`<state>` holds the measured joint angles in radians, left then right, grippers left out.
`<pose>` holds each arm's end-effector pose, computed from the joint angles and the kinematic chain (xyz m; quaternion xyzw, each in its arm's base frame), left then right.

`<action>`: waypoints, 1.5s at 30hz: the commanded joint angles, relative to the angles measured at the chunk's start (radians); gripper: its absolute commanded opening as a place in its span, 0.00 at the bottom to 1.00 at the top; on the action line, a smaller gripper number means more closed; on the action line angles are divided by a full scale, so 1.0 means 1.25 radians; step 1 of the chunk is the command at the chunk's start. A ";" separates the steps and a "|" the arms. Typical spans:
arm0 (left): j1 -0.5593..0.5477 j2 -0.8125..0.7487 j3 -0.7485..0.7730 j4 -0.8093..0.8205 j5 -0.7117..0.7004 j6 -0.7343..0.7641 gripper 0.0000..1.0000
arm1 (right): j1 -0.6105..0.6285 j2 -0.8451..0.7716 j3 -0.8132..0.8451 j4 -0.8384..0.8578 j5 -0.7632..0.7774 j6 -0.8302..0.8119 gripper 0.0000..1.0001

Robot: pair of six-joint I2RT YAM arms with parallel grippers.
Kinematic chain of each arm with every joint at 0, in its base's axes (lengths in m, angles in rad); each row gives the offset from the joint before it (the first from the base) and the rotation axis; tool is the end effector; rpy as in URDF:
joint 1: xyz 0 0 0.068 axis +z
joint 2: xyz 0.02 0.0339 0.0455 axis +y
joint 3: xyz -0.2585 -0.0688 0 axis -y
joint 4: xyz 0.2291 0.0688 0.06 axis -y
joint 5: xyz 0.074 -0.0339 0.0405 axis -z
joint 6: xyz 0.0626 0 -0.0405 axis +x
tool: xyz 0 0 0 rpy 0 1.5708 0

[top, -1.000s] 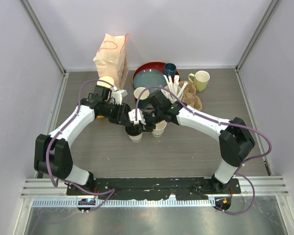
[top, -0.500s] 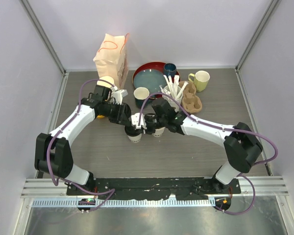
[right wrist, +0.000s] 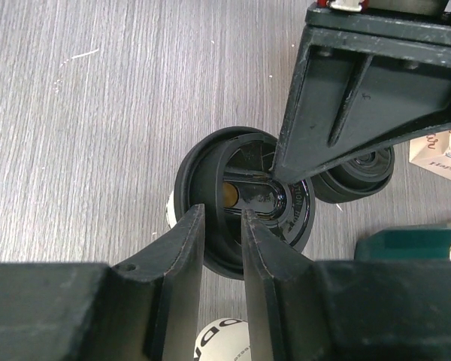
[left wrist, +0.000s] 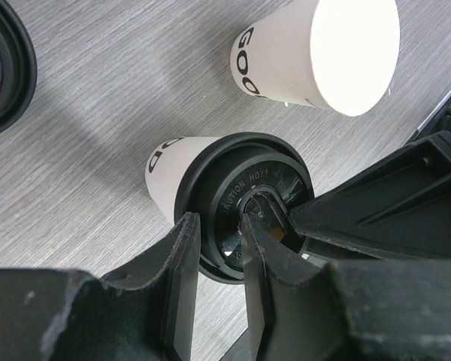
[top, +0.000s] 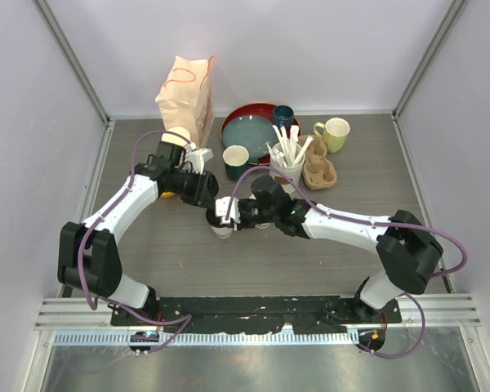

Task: Pack the takeout coffee

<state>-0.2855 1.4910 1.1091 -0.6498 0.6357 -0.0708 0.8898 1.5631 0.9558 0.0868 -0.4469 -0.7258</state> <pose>0.2757 -0.1196 0.2347 0.1808 0.9014 -0.3413 0.1956 0.2016 0.2917 0.2257 -0.6866 0.5028 0.2311 0.4715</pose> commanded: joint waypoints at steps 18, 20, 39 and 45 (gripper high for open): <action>0.031 0.000 0.061 -0.078 0.038 0.022 0.37 | 0.024 0.074 -0.052 -0.128 0.124 0.072 0.31; 0.032 0.000 0.069 -0.075 0.040 0.022 0.38 | 0.024 0.069 -0.028 -0.133 0.121 0.086 0.34; 0.033 0.026 0.060 -0.065 0.035 0.026 0.40 | 0.022 0.075 0.124 -0.160 0.088 0.143 0.50; 0.032 0.033 0.043 -0.061 0.030 0.026 0.39 | 0.021 0.104 0.093 -0.159 0.101 0.144 0.45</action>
<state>-0.2481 1.5234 1.1610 -0.7200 0.6819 -0.0444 0.9199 1.6386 1.1057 -0.0292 -0.3603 -0.5579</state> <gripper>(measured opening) 0.395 0.489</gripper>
